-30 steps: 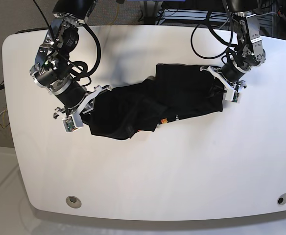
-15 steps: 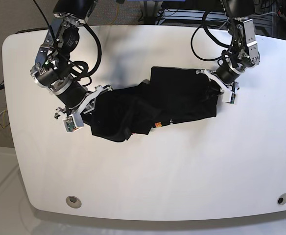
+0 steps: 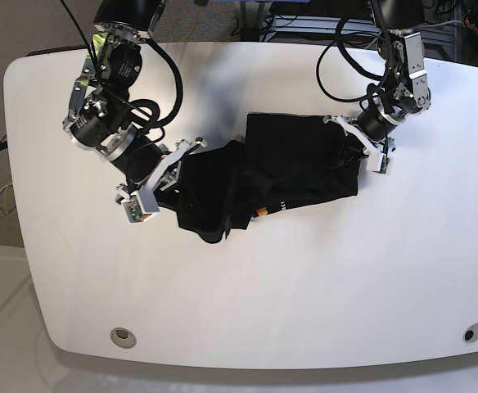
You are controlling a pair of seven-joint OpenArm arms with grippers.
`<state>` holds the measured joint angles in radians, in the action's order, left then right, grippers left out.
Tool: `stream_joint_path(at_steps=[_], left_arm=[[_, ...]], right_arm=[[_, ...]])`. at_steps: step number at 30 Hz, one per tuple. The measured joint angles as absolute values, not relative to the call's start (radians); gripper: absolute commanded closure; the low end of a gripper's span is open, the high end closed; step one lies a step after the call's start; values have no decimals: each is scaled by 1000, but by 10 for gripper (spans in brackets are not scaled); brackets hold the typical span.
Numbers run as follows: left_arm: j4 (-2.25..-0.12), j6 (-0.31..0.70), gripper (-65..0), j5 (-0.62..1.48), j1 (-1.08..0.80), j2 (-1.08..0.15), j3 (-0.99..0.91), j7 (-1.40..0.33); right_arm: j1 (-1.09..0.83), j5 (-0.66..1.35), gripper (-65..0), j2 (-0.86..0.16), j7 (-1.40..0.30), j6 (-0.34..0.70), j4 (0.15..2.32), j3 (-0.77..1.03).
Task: Fold the T-shirt properly
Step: 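Push the folded ends together with both grippers into a bundle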
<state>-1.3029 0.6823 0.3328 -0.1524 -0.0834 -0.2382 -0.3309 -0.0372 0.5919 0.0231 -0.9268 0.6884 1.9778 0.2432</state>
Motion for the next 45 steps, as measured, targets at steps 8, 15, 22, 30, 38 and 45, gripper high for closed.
stream_joint_path(at_steps=[8, 15, 22, 30, 38, 45], left_arm=[[-1298, 672, 0, 322, -129, -86, -191, -339], [-1298, 663, 0, 311, -116, -60, -147, -340], [-1297, 663, 0, 308, -116, -41, -128, -346], [-1297, 663, 0, 308, -116, -38, -104, -347], [-1297, 664, 0, 308, -116, -37, -102, -347], [-1297, 664, 0, 308, -116, -36, -102, -347]], right_arm=[[-49, 600, 0, 55, -919, 688, 1978, 142], [-57, 599, 0, 85, -923, 688, 1977, 84], [-57, 599, 0, 108, -921, 690, 1964, 38], [-57, 525, 0, 123, -921, 686, 1927, -9], [-49, 519, 0, 130, -910, 692, 1866, -9], [-52, 507, 0, 128, -911, 688, 1776, -9]])
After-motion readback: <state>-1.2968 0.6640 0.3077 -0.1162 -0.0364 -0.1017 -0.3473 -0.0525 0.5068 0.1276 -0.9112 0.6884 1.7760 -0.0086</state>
